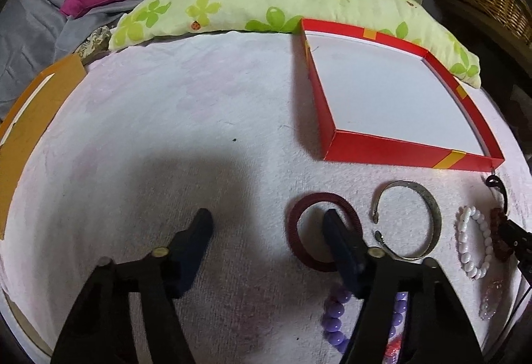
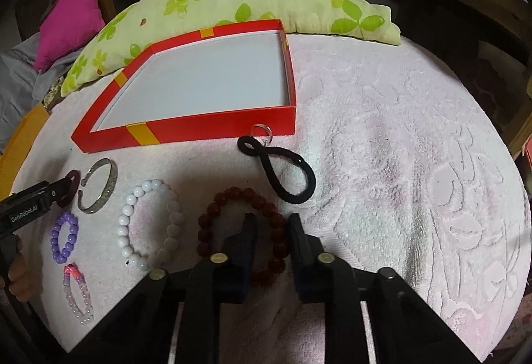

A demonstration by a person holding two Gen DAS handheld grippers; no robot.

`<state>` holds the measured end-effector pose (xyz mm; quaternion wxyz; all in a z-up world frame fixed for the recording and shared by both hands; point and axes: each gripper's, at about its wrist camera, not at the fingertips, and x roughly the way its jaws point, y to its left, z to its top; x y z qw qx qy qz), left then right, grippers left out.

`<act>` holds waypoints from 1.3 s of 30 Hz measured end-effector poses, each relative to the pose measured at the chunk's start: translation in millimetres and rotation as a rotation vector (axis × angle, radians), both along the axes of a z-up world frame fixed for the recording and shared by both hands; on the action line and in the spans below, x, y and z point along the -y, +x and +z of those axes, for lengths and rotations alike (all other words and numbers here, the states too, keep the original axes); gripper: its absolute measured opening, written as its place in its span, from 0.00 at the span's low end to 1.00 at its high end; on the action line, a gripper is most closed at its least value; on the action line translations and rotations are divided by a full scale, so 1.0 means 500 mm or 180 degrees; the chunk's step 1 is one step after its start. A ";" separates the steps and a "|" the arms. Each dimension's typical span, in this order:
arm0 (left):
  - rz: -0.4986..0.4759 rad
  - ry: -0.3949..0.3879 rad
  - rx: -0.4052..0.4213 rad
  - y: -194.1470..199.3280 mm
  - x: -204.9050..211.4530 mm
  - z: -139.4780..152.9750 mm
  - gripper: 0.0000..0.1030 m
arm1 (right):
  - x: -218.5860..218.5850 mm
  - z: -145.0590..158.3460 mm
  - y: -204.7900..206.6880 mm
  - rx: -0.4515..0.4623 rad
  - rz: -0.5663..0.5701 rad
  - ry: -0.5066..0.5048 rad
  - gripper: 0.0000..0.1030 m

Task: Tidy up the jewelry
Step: 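Grasp the silver bangle with the left tool while the right tool grasps the dark red bead bracelet, then carry the silver bangle in the left tool while the right tool carries the red bracelet toward the tray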

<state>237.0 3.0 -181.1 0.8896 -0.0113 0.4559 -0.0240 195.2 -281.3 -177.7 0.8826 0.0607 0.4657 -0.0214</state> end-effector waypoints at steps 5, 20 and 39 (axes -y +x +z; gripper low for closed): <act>-0.0024 -0.0051 0.0035 -0.002 -0.004 0.002 0.43 | 0.005 0.001 -0.001 0.0021 -0.0022 0.0056 0.12; -0.0225 -0.0119 0.0276 -0.021 0.001 0.028 0.06 | 0.018 0.008 -0.009 0.0069 -0.0021 0.0424 0.10; -0.1026 -0.0384 0.0226 -0.030 0.126 0.078 0.59 | 0.025 0.005 -0.002 0.0008 -0.0033 0.0568 0.10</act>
